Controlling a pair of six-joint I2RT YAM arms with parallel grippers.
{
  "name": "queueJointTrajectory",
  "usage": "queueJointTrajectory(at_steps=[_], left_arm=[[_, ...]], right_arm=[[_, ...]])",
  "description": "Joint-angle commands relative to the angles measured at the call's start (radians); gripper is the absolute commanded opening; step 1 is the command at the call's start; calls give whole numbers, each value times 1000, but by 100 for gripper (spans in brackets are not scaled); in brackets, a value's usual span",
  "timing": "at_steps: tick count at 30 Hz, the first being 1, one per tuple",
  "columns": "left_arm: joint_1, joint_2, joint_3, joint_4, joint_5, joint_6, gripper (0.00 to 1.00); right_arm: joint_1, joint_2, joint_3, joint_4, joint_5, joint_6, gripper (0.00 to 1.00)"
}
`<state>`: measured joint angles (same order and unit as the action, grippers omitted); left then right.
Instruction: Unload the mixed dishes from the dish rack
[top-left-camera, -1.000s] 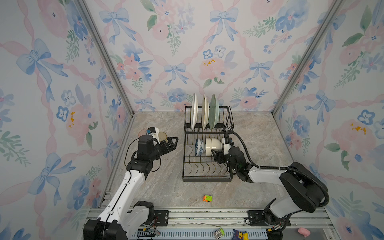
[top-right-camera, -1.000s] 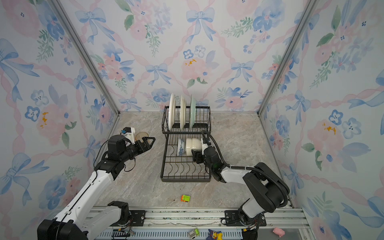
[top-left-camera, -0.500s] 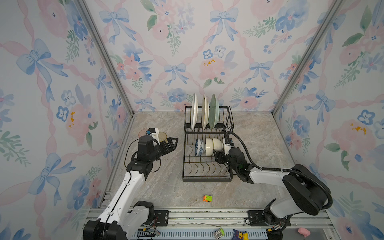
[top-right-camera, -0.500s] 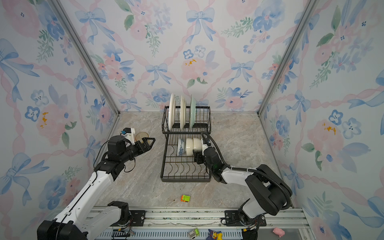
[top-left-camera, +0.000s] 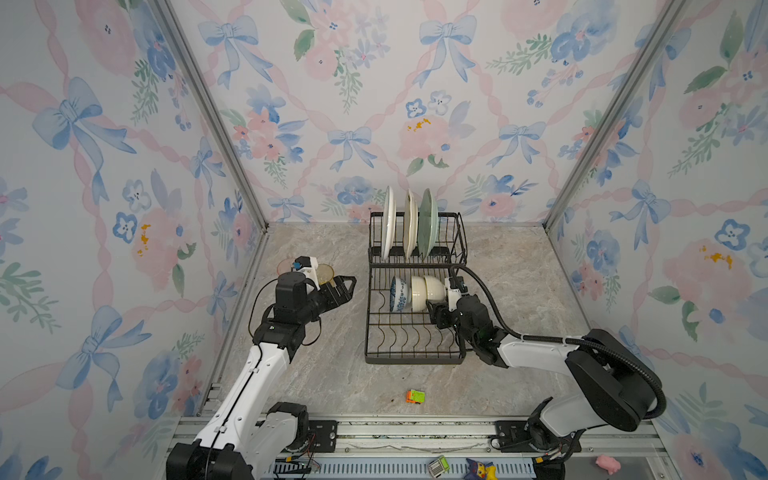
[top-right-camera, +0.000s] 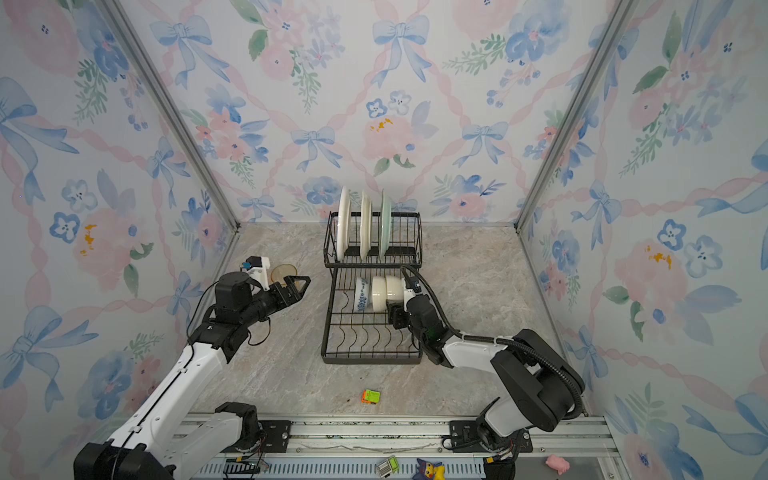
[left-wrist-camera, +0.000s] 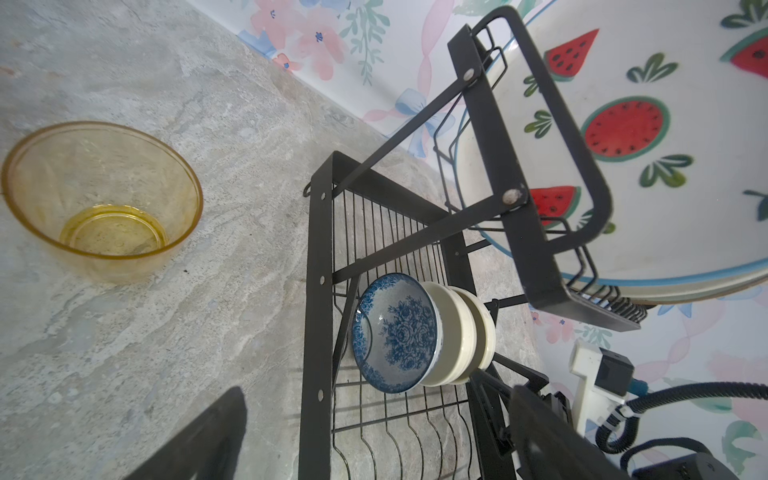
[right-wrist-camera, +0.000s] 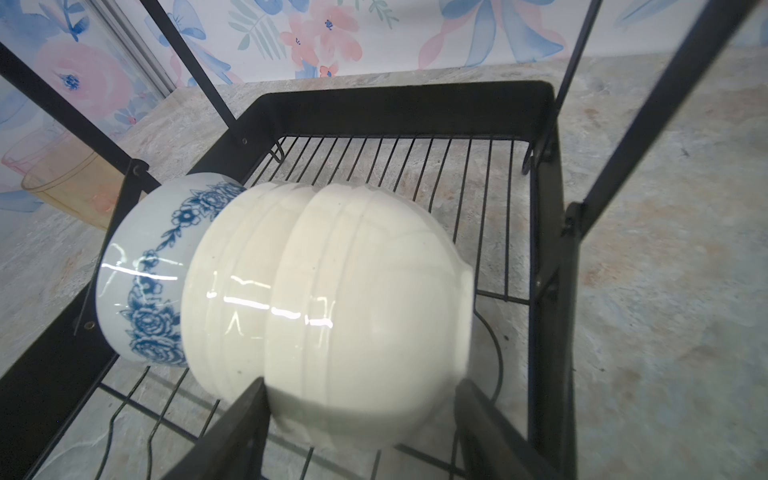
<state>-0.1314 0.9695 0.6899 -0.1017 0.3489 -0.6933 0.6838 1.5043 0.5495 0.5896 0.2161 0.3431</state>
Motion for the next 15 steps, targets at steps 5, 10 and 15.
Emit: queueJointTrajectory(at_steps=[5, 10, 15], left_arm=[[-8, -5, -12, 2, -2, -3, 98], [-8, -3, -10, 2, -1, -2, 98], [-8, -2, -11, 2, -1, 0, 98]], right_arm=[[19, -43, 7, -135, 147, -58, 70], [32, -62, 12, -154, 190, -72, 70], [36, -56, 16, -155, 196, -82, 70]])
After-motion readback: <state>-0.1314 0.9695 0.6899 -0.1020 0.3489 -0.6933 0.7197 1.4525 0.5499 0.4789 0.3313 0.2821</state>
